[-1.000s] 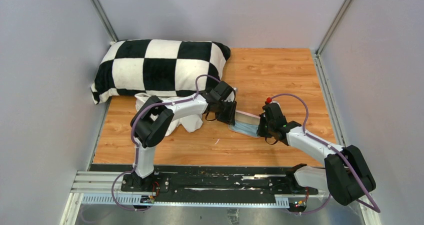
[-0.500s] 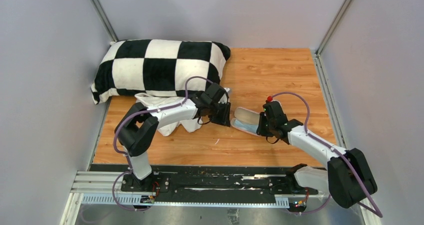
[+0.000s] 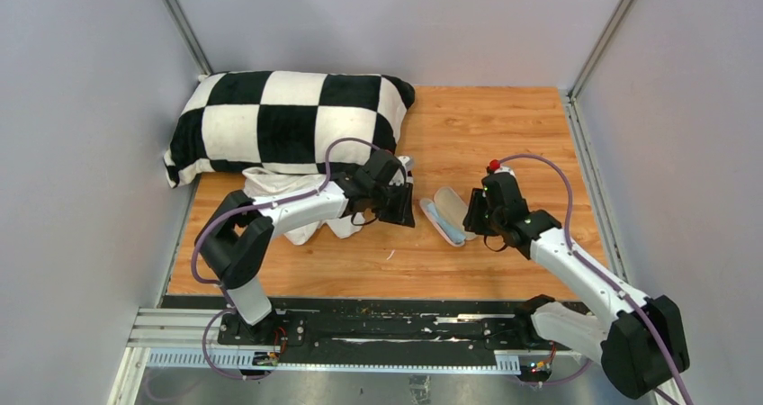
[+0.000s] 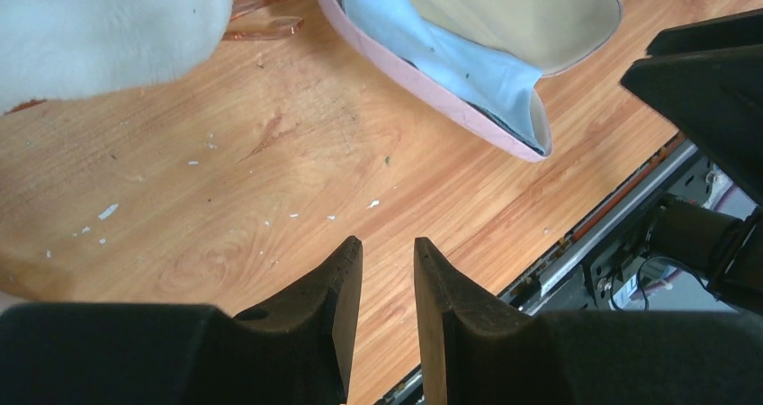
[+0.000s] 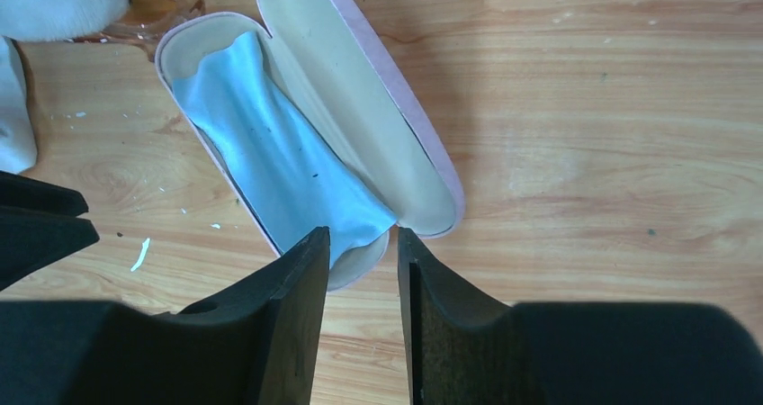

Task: Organize the sunglasses
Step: Adjust the sunglasses at the center of the board.

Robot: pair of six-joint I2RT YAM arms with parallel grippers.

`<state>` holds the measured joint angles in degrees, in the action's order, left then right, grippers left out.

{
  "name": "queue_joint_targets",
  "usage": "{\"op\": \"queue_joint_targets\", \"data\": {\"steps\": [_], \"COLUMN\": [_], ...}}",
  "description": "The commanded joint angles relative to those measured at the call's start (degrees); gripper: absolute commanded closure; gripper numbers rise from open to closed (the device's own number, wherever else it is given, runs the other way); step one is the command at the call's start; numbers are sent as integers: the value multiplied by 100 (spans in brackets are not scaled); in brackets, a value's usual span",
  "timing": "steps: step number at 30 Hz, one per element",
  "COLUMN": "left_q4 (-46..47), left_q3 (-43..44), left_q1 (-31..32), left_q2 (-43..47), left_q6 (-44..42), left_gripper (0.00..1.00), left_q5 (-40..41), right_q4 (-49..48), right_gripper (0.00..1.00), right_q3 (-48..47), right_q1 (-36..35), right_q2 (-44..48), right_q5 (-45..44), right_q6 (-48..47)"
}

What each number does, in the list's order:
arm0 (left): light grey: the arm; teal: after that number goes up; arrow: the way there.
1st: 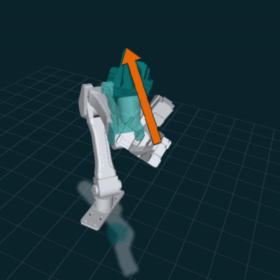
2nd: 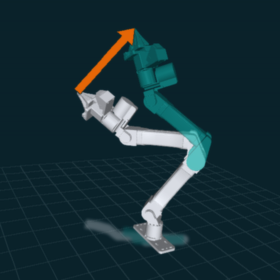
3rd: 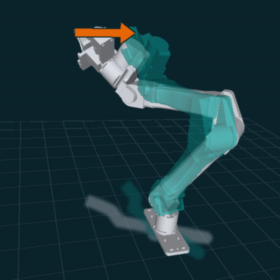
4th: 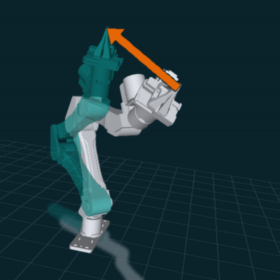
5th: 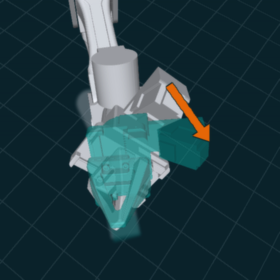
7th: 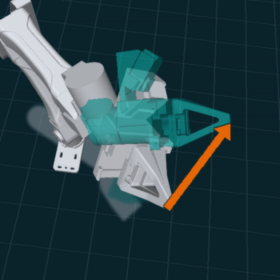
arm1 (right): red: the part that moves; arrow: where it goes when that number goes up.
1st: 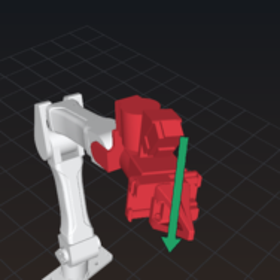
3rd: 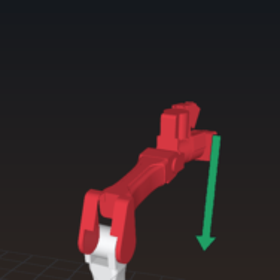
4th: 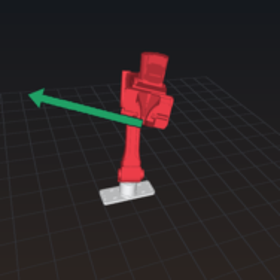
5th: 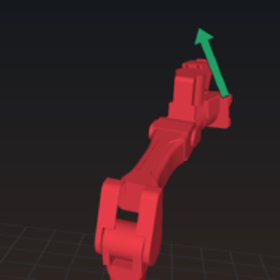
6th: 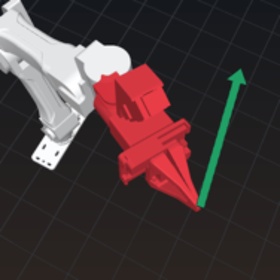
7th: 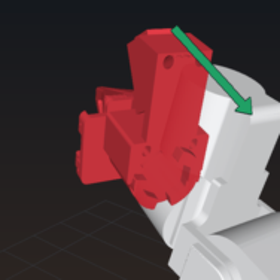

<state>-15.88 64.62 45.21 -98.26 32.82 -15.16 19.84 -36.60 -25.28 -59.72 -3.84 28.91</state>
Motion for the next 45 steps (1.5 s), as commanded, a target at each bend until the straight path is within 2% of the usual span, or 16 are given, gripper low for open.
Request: {"op": "queue_joint_targets", "data": {"steps": [1, 4, 8, 11, 17, 21, 24, 28, 34, 38, 45], "left_q4": [113, -32, -340, -314, -286, -316, -687, -1152, -1119, -1199, -1599], "left_q3": [-117, -46, 104, 84, -140, -486, -657, -951, -1599, -1741, -1845], "left_q1": [32, 32, 19, 14, -162, -660, -1041, -1651, -2396, -2429, -2429], "left_q2": [377, 410, 429, 460, 1166, 1822, 2274, 2862, 3639, 3816, 3888], "left_q6": [84, 21, -79, 30, 203, 342, 277, 275, 564, 586, 398], "left_gripper": [67, 67, 64, 63, 63, 62, 62, 62, 62, 61, 60], "left_q5": [-19, 95, 271, 119, 573, 559, 763, 939, 710, 673, 892], "right_q4": [516, 662, 880, 968, 473, 363, 319, 302, -398, -819, -1016], "right_gripper": [60, 58, 55, 56, 58, 56, 52, 51, 52, 54, 51], "right_q3": [-253, -165, -209, -418, -864, -1304, -1729, -2464, -2861, -3007, -3502], "right_q1": [47, 106, 347, 411, 334, -365, -1034, -1651, -1853, -1869, -1864], "right_q2": [393, 626, 669, 635, 556, -104, -701, -1670, -2821, -3232, -4010], "right_q5": [-489, -775, -558, -389, 620, 510, 193, 233, 764, 710, 496], "right_q6": [-38, -63, -240, -304, -295, -580, -900, -1264, -1172, -1566, -2014]}}
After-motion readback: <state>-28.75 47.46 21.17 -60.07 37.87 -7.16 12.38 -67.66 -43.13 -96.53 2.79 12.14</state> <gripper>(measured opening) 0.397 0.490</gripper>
